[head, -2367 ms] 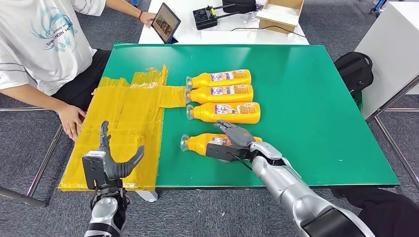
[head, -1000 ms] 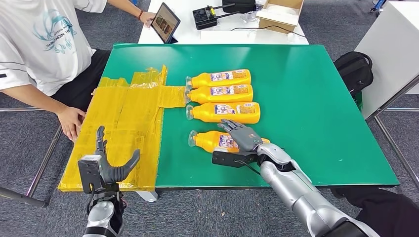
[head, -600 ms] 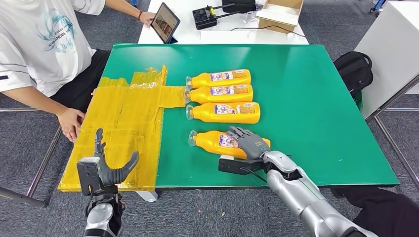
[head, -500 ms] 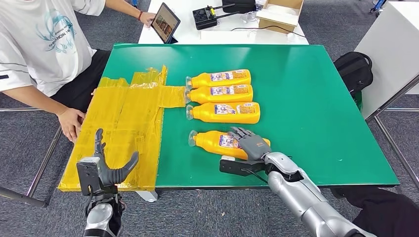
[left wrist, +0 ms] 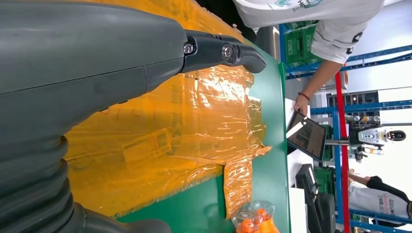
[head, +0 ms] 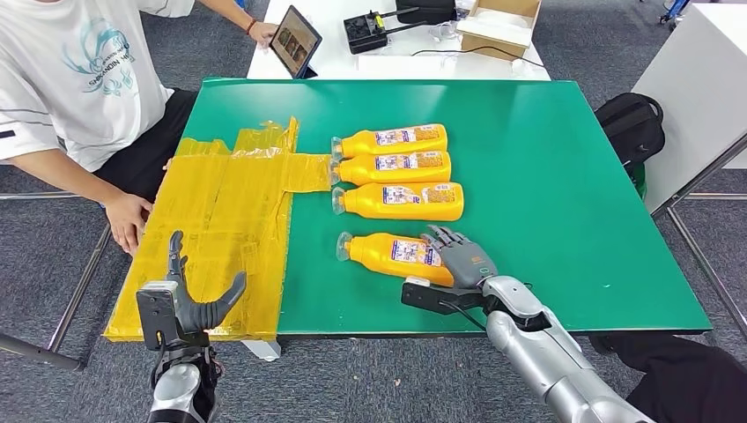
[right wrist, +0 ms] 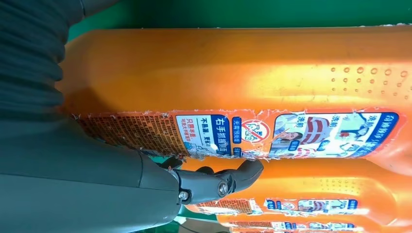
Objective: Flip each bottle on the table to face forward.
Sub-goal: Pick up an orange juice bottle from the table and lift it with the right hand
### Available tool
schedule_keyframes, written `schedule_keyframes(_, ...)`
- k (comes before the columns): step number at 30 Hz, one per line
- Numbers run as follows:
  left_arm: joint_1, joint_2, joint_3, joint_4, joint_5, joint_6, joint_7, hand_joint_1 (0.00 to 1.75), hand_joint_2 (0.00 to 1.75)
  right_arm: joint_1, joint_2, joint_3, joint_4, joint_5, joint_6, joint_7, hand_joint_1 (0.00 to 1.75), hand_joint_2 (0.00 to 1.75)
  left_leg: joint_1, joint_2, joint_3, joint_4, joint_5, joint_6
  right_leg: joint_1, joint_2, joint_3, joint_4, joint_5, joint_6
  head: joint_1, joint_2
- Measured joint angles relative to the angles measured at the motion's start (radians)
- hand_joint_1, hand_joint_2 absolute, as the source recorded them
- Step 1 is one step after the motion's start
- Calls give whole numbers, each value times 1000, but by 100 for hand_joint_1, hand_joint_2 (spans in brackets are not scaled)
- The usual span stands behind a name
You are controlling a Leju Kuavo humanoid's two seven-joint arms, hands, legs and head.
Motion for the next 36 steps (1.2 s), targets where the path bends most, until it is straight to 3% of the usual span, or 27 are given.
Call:
schedule_keyframes(8, 3, 0, 3, 0, -1, -2, 5, 0, 175, 13, 2, -49, -2, -3, 0, 14, 2, 175, 0, 0, 0, 0, 0, 0, 0, 0, 0, 0, 0, 0, 0, 0)
schedule_keyframes(9, 3, 0, 3, 0, -1, -2, 5, 0, 175, 13, 2, -51, -1, -4, 0, 14, 21, 175, 0, 0, 0, 0, 0, 0, 0, 0, 0, 0, 0, 0, 0, 0)
schedule_keyframes(12, 3, 0, 3, 0, -1, -2, 5, 0, 175, 13, 2, -58, 3, -4, 0, 17, 136, 175, 0, 0, 0, 0, 0, 0, 0, 0, 0, 0, 0, 0, 0, 0)
schedule_keyframes(13, 3, 0, 3, 0, -1, -2, 5, 0, 175, 13, 2, -60, 4, -4, 1, 18, 159, 175, 0, 0, 0, 0, 0, 0, 0, 0, 0, 0, 0, 0, 0, 0)
schedule_keyframes(14, 3, 0, 4, 0, -1, -2, 5, 0, 175, 13, 2, -62, 5, -6, 2, 18, 164, 175, 0, 0, 0, 0, 0, 0, 0, 0, 0, 0, 0, 0, 0, 0)
schedule_keyframes(20, 3, 0, 3, 0, 1, -5, 7, 0, 175, 0, 4, -69, 33, -23, 15, 11, 175, 175, 0, 1, 1, 0, 0, 0, 0, 0, 1, 0, 0, 0, 0, 0)
schedule_keyframes(36, 3, 0, 2, 0, 20, -8, 8, 0, 175, -35, 16, -73, 96, -42, 33, -10, 175, 175, 0, 1, 4, 0, 0, 0, 0, 0, 4, 0, 0, 0, 0, 0)
